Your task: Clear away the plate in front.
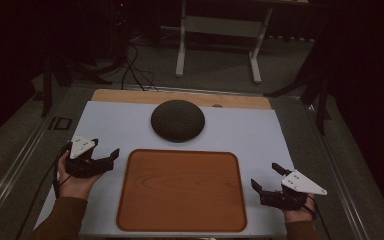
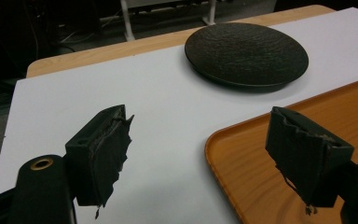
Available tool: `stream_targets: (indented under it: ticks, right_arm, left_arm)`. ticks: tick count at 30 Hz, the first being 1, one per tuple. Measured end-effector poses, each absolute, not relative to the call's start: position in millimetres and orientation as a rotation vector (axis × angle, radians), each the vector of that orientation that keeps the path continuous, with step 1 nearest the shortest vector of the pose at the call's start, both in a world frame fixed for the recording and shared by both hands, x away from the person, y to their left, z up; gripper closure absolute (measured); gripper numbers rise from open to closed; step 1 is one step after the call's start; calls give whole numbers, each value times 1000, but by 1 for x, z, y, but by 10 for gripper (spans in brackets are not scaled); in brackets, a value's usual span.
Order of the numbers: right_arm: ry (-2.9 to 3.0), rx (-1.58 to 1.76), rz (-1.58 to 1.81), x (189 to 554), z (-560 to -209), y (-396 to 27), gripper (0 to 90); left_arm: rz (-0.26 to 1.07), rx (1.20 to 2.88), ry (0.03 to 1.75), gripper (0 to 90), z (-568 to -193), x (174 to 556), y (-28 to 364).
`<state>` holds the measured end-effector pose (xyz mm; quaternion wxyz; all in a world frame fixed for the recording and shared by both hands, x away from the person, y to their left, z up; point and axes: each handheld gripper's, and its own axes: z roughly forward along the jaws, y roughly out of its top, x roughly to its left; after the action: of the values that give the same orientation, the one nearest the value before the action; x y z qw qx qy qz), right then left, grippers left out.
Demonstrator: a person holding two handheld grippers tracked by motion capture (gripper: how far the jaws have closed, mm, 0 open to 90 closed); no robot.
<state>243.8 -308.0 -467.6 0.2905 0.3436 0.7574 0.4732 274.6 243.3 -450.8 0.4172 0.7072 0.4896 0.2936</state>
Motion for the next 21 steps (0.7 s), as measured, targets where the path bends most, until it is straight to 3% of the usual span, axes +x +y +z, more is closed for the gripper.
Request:
stream_targets:
  ticks: [21]
  right_arm:
    - [2024,911,1261,244,-468,-308,104]
  left_arm:
    - [709,1756,1249,229,-449,302,232]
